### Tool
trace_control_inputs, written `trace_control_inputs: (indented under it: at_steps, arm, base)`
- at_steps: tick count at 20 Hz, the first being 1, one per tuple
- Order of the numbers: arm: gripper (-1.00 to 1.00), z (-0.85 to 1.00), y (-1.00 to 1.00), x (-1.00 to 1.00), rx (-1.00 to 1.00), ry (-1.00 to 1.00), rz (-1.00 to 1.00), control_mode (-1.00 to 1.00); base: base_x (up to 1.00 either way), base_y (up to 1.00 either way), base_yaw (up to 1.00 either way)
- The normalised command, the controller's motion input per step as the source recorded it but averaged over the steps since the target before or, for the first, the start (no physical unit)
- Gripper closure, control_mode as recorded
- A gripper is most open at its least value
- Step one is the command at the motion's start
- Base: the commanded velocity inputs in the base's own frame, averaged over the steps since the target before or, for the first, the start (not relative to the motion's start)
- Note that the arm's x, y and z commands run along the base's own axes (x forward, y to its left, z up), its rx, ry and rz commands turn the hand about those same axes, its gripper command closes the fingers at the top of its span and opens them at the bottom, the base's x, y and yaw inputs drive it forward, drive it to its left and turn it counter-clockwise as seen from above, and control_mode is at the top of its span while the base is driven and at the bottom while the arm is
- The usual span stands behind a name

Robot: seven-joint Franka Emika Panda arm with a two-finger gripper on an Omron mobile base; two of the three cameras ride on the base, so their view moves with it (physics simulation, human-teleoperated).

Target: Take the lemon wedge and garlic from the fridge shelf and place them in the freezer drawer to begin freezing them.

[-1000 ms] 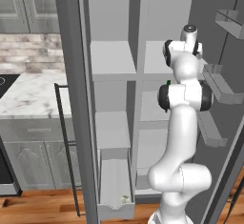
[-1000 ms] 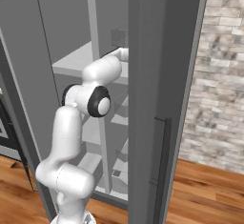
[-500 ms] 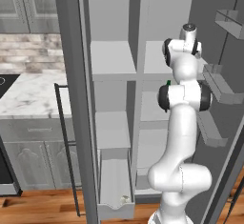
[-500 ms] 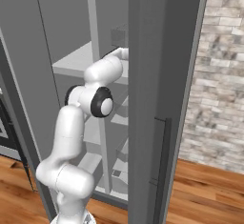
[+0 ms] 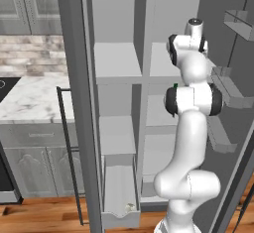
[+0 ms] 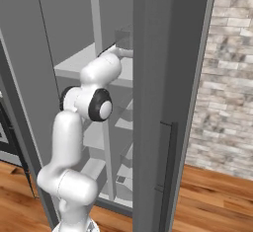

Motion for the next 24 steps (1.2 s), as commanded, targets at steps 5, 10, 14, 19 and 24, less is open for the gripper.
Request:
trace_control_inputs:
  at_steps: [5, 10, 14, 19, 24]
  arm:
    - [1.00, -0.03, 0.81, -0.92, 0.00, 0.00, 0.01, -1.00]
    - [1.00, 0.00, 0.66, -1.00, 0.00, 0.00, 0.08, -1.00]
    - [1.00, -0.02, 0.42, -1.00, 0.00, 0.00, 0.12, -1.00]
    - [1.00, -0.29, 0.33, -1.00, 0.00, 0.00, 0.15, -1.00]
    - [1.00, -0.48, 0.54, -1.00, 0.00, 0.00, 0.20, -1.00]
  base:
    - [0.00, 0.00, 0.00]
    - [0.00, 0.00, 0.00]
    - [0.00, 0.00, 0.00]
    - [0.00, 0.00, 0.00]
    - [0.00, 0.00, 0.00]
